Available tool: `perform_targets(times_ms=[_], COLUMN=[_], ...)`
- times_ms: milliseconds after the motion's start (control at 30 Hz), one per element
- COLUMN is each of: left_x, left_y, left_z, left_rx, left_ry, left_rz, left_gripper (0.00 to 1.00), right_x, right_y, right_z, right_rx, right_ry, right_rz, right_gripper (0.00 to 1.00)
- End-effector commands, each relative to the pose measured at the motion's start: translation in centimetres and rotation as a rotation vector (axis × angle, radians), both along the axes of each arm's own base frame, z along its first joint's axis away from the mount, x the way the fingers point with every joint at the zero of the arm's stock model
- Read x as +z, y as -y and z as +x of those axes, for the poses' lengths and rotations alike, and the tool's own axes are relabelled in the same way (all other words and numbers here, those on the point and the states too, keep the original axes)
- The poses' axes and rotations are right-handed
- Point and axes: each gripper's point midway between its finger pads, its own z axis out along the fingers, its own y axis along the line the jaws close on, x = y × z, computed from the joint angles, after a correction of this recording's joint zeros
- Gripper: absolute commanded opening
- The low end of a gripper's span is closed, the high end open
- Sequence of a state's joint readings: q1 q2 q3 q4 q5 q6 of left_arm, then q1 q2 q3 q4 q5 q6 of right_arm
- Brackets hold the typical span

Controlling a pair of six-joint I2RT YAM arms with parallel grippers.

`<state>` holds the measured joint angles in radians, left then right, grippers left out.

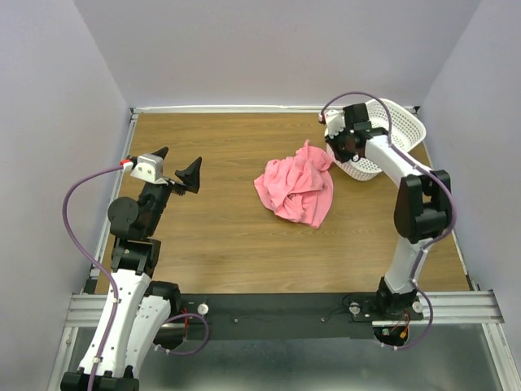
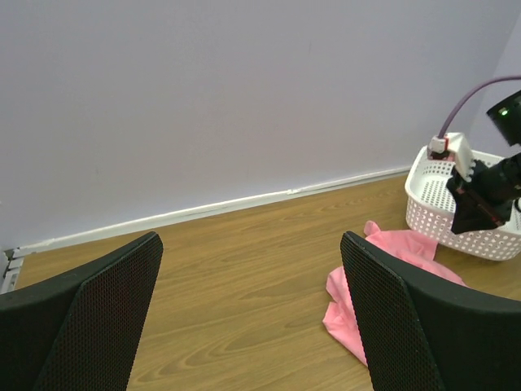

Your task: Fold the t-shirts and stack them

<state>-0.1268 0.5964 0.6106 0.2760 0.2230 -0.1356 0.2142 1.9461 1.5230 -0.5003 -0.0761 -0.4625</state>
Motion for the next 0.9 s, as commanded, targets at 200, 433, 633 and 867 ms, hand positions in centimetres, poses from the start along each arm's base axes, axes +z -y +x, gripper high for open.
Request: perform_targets(times_ms=[200,433,633,867], left_x=[1.1,-1.3,-7.6,-17.1], left_y=[1.8,4.1,3.4,0.7], left_z=[-0.5,1.2,5.2,7.3], left_rx=[-0.107,-0.232,-0.144,-0.064], left_ry=[0.027,-0.124,-0.462,-0.823], left_rz=[-0.013,-0.063,-0.167,-0.329], left_gripper=[0.98,0.98,0.94,0.79], right_x=[10.7,9.8,8.5,7.3], right_y=[-9.8,-19.6,-24.9,-28.7], right_z=[-8.2,-14.9,-17.3,-19.0], right_rx=[0.549,0.887,1.03,1.088], right_ry=[0.258,0.369,0.459,0.535], right_rz=[-0.066,-0.232,-0.298,-0.309], right_gripper=[0.0,0.0,0.01,0.01])
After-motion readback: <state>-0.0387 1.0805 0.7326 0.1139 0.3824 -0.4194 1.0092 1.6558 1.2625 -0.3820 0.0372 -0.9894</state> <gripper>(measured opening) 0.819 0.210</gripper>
